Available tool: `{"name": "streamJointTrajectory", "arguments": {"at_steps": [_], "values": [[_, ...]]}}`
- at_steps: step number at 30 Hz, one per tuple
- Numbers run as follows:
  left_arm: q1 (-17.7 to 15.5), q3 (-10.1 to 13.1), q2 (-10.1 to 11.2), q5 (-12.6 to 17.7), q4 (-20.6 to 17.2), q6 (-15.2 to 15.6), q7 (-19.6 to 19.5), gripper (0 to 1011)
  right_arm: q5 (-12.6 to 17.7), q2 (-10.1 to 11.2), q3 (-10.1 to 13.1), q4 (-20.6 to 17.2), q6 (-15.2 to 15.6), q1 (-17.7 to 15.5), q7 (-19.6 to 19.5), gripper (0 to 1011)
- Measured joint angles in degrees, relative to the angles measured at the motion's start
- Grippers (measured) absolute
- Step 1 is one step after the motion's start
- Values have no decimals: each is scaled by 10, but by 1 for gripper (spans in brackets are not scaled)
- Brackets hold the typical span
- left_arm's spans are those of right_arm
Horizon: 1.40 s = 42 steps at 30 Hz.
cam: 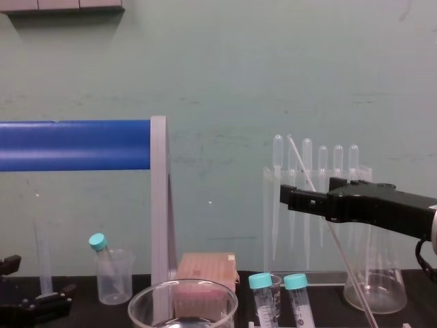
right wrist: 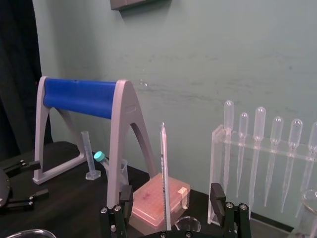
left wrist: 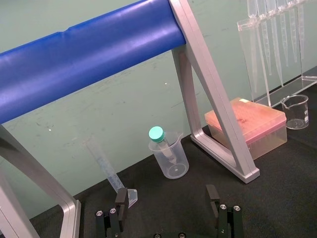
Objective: Hold the thermometer with one hand and immerse one end into the beaker, then reinsert it into the test tube rack.
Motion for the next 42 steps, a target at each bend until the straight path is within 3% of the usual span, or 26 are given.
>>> {"name": "streamJointTrajectory", "arguments": {"at_steps": [19, 38, 42], "values": [[0, 0, 0, 0, 0, 0, 0, 1008, -14, -17, 16, 16, 25, 2, 25, 1003], [0, 0, 0, 0, 0, 0, 0, 1008, -12, -16, 15, 16, 23, 2, 25, 1002], [0, 0, 0, 0, 0, 0, 0, 1008, -12, -16, 15, 16, 23, 2, 25, 930]]}}
